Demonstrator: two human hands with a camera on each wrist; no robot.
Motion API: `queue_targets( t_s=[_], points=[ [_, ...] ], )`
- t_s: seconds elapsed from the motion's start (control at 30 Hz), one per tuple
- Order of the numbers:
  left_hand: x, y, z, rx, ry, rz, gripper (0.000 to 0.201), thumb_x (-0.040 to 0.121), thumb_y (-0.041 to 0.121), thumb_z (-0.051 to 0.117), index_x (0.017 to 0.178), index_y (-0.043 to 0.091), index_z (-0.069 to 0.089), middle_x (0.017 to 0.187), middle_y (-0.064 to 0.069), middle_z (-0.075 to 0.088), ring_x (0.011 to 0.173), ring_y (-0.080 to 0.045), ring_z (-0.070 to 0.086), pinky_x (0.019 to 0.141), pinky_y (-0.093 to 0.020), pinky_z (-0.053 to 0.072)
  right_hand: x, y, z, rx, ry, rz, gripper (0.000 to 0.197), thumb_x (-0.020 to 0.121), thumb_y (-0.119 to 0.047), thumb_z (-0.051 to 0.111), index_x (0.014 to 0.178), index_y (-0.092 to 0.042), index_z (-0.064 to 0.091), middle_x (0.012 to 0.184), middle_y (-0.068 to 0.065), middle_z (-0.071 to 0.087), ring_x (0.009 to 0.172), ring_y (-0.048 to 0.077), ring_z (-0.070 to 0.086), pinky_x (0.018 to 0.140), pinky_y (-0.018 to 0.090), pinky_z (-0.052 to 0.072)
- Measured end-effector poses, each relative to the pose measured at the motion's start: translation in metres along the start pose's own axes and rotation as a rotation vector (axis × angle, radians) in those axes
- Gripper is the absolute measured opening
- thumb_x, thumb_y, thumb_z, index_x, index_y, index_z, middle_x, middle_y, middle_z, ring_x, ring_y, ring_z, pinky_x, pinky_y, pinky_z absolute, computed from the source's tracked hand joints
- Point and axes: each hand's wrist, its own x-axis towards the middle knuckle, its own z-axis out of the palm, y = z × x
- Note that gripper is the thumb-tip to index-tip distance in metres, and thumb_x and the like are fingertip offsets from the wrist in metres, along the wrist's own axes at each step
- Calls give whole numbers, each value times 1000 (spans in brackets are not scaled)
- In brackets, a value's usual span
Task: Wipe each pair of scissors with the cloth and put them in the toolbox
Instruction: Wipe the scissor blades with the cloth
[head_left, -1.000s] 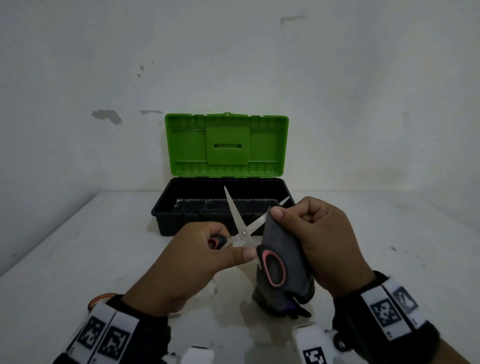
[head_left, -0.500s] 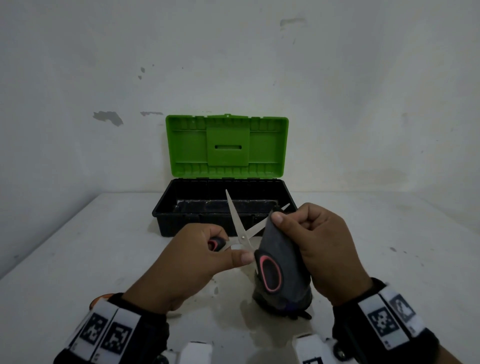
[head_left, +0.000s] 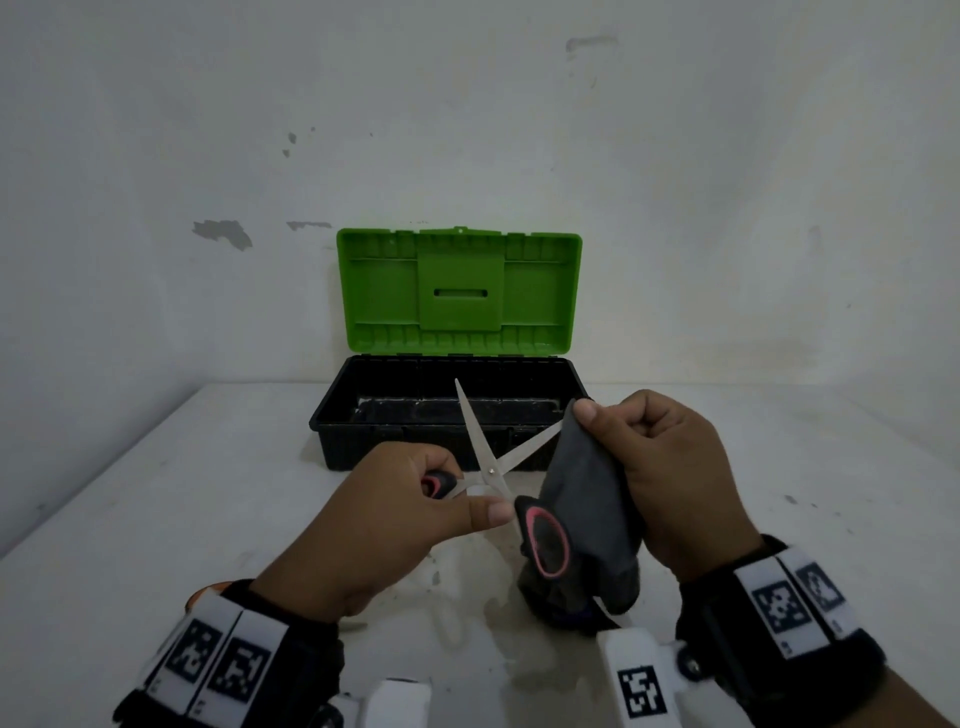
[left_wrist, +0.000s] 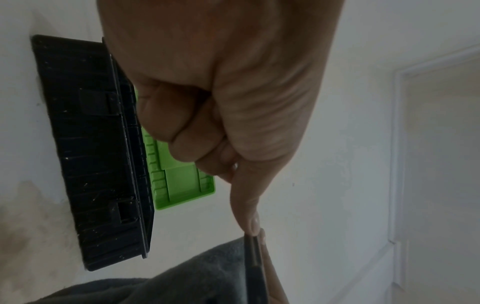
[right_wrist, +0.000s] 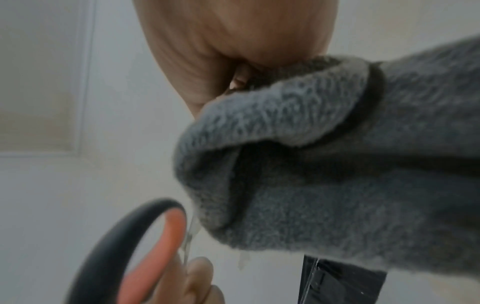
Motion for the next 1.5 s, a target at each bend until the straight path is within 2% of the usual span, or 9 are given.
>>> queue_targets(
  t_s=[0.13,0.4,0.57,0.77,0.9,1.03,1.13,1.37,1.5],
  points=[
    [1,-3,-2,2,7,-19,47,58,46,85,57,14,49,50,9,33,47,-6,30,44,-14,30,-5,2,3,-30,-26,-32,29,78,-30,81,58,-16,64,67,28,60,59,22,55,58,35,48],
    [-1,-5,-2,1,37,-52,44,60,41,87,52,22,48,51,10,34,49,-5,31,45,-14,30,9,5,-13,77,7,82,31,69,-42,79,58,-17,64,62,8,63,58,19,56,58,31,47],
    [-2,-13,-15,-29,-43,-175,22,76,33,80,82,24,60,54,14,51,47,-2,43,47,-19,36,15,18,-43,-42,75,140,37,91,-38,67,68,-9,65,61,6,61,59,20,54,61,37,48],
    [-1,-12,-24,-364,-126,-299,9,95,3,53,103,4,58,70,-11,58,50,-12,40,45,-23,32,16,29,-67,-133,7,324,36,98,-29,58,85,4,63,82,20,62,76,31,58,74,46,50],
    [-4,-14,-24,-503,-104,-277,9,93,3,56,93,-1,65,72,-13,58,53,-11,41,45,-21,32,25,24,-85,-218,-9,335,24,98,-12,55,86,7,65,95,38,62,77,33,58,71,43,46],
    [-2,-14,-15,-597,32,-290,20,91,10,60,74,10,70,67,-9,55,50,-10,39,43,-20,30,33,6,-84,-396,-69,94,13,93,-12,65,82,-14,72,85,12,74,77,27,67,71,40,53],
    [-1,-10,-1,-626,155,-286,26,91,17,61,67,20,72,65,-5,49,53,-10,39,48,-25,27,27,-8,-68,-527,-132,-142,14,88,-13,71,82,-26,73,79,-12,74,75,4,67,69,25,50],
    [1,0,25,-722,312,-316,23,98,35,51,96,21,70,77,-5,70,77,-26,69,71,-40,60,0,-18,-40,-485,-314,-253,19,86,-11,74,84,-30,75,81,-18,74,78,0,69,69,17,54],
    [-3,6,32,-652,335,-276,26,101,40,41,108,26,62,87,-2,65,77,-23,68,64,-39,61,-12,-17,-30,-510,-394,-304,25,83,-12,77,84,-37,73,88,-26,72,85,-7,67,71,5,46]
  ],
)
